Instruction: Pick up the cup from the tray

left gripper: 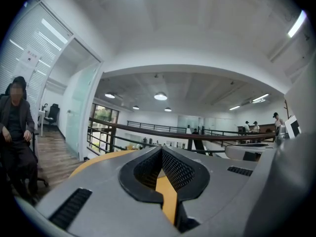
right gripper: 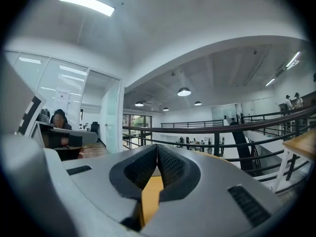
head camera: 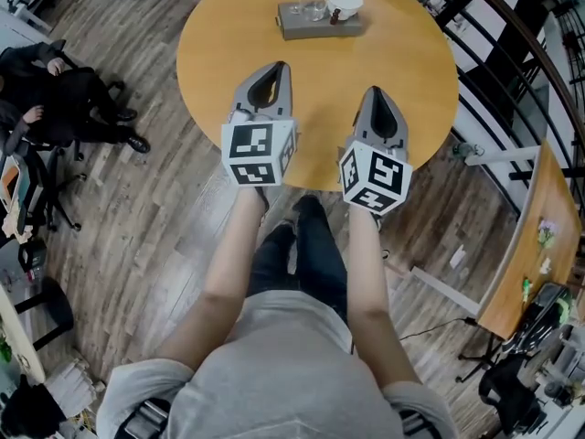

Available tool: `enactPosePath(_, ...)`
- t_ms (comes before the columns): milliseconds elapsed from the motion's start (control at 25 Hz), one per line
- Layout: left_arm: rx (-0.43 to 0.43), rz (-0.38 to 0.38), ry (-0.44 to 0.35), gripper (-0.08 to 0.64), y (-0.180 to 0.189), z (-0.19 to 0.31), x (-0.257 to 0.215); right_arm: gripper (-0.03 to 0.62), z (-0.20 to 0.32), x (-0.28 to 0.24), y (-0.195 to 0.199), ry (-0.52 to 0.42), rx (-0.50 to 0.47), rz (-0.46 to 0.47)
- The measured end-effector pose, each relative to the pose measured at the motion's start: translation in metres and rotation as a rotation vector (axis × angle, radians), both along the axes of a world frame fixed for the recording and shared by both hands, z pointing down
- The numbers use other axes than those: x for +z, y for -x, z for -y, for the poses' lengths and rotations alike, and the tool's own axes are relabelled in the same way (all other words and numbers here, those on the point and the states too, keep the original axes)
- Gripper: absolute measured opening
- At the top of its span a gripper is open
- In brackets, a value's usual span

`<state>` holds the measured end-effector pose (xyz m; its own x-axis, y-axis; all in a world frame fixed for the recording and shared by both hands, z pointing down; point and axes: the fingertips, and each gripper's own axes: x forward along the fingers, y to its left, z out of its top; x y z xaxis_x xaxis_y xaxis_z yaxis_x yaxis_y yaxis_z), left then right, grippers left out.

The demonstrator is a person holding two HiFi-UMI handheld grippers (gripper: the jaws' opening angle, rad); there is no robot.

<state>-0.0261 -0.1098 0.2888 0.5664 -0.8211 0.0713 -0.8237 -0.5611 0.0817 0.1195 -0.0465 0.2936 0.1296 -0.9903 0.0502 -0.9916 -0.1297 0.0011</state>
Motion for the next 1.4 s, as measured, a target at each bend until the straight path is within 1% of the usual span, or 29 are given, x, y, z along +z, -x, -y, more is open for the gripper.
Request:
enactPosePath(200,-0.008,0.01,0.005,0.006,-0.012,0.018,0.006,0.006,0.024,0.003,-0.012,-0.004,-0.013,0.016)
enactPosePath(440,-0.034,0.017,0.01,0.006,-0.025,0.054,0.009,0.006,0.064,0.007,-0.026,0.003,-0.051,0.019)
enactPosePath(600,-0.037,0.027,0.011,0.006,-0.042,0.075,0.013,0.006,0.091,0.011,-0.041,0.012,-0.072,0.016)
enactPosePath(800,-0.046,0.032,0.037,0.006,-0.063,0.104,0.024,0.006,0.122,0.017,-0.056,0.027,-0.104,0.018)
enactPosePath(1000,-0.058,0.035,0.043,0.006,-0.082,0.129,0.027,0.006,0.148,0.027,-0.071,0.05,-0.128,0.028)
enactPosePath(1240,-0.087,0.043,0.056,0.006,-0.095,0.15,0.034,0.006,0.172,0.044,-0.08,0.084,-0.154,0.043)
enactPosePath(1400,-0.092,0.043,0.048,0.006,-0.092,0.157,0.034,0.006,0.188,0.054,-0.076,0.107,-0.158,0.059)
